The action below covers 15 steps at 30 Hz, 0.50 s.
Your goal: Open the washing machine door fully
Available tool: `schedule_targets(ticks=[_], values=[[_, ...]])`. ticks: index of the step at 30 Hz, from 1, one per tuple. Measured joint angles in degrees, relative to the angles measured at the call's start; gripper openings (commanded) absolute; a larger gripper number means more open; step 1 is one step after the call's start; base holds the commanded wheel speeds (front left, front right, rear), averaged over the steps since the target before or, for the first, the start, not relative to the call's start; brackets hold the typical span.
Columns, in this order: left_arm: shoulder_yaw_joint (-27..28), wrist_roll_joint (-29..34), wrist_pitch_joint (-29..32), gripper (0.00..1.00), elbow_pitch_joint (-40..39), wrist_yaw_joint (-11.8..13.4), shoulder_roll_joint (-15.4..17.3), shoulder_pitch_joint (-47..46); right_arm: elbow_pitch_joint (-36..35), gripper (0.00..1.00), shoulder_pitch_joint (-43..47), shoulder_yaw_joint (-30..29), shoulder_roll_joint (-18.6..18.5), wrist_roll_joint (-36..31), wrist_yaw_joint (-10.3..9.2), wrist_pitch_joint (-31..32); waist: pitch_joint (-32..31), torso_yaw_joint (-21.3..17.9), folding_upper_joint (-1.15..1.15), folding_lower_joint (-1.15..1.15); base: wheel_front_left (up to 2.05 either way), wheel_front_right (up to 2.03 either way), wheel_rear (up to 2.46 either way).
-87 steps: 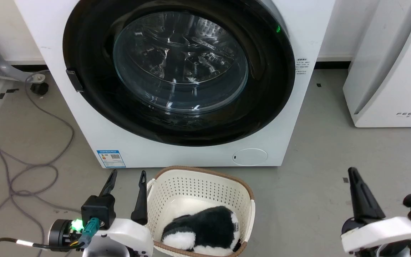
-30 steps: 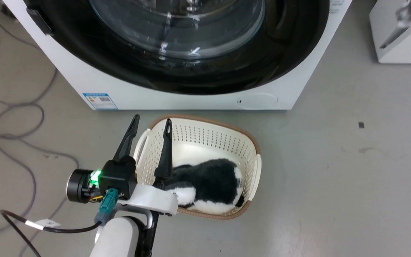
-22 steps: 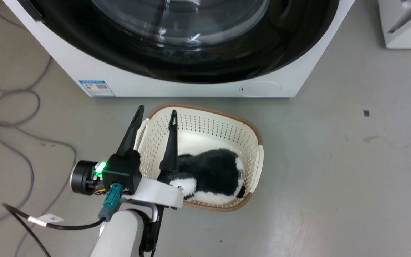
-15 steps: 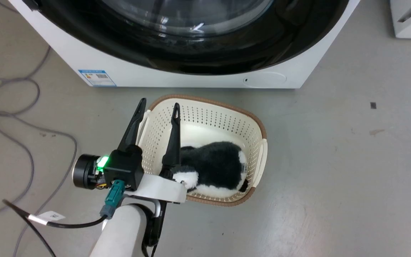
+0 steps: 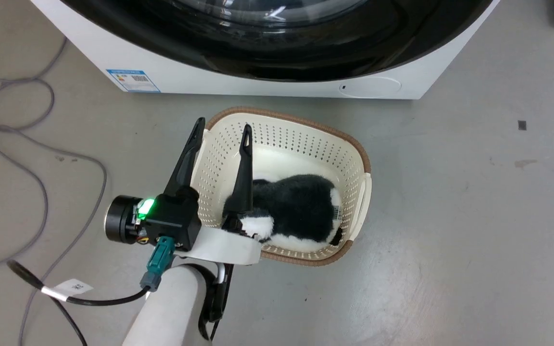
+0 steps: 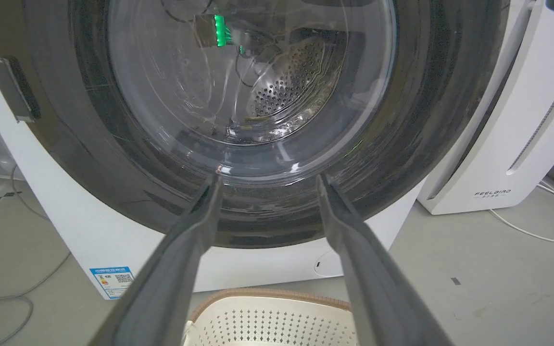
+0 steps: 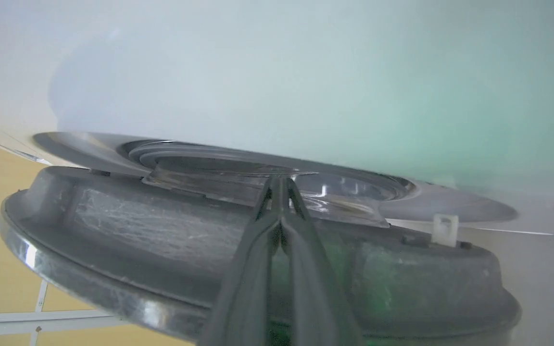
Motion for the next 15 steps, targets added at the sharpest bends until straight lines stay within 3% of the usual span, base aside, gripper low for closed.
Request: schedule_targets(ticks=[15], values=[[0.14,-0.14,-0.41,1.0,1.15,0.23,0.0,-0.29,-2.27,0.0,3.47,1.03,-0.38,2.26,0.0,3.82,-2.47,0.03,0.0,0.0,0.0,0.0,0.0]])
